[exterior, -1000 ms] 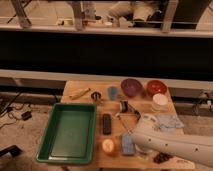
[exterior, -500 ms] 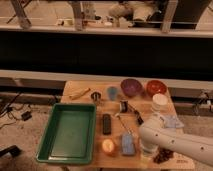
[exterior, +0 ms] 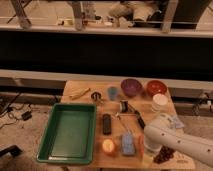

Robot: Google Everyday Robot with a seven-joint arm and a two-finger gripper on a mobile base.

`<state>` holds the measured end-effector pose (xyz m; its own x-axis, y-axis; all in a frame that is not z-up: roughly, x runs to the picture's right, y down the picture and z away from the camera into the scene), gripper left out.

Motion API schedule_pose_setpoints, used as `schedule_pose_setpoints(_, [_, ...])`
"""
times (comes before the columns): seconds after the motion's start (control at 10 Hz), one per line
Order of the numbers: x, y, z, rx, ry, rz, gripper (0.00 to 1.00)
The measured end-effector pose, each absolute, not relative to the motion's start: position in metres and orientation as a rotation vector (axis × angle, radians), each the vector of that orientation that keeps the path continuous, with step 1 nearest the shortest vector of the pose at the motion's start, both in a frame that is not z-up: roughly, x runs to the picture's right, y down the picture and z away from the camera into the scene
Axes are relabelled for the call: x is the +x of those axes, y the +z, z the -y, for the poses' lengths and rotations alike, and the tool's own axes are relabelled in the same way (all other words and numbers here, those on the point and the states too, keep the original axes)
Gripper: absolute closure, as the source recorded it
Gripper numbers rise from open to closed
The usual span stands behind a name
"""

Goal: Place pepper in red bowl

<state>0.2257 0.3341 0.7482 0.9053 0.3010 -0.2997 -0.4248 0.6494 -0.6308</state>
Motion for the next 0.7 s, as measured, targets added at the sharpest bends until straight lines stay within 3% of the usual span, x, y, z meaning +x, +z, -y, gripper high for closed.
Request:
schedule_pose_setpoints(0.5, [0.223, 0.7471, -0.3358, -0.763, 0.414, -0.17, 0.22])
schedule_pose_setpoints(0.7, [0.2211, 0.7469, -0.336, -0.764, 0.41, -0.168, 0.38])
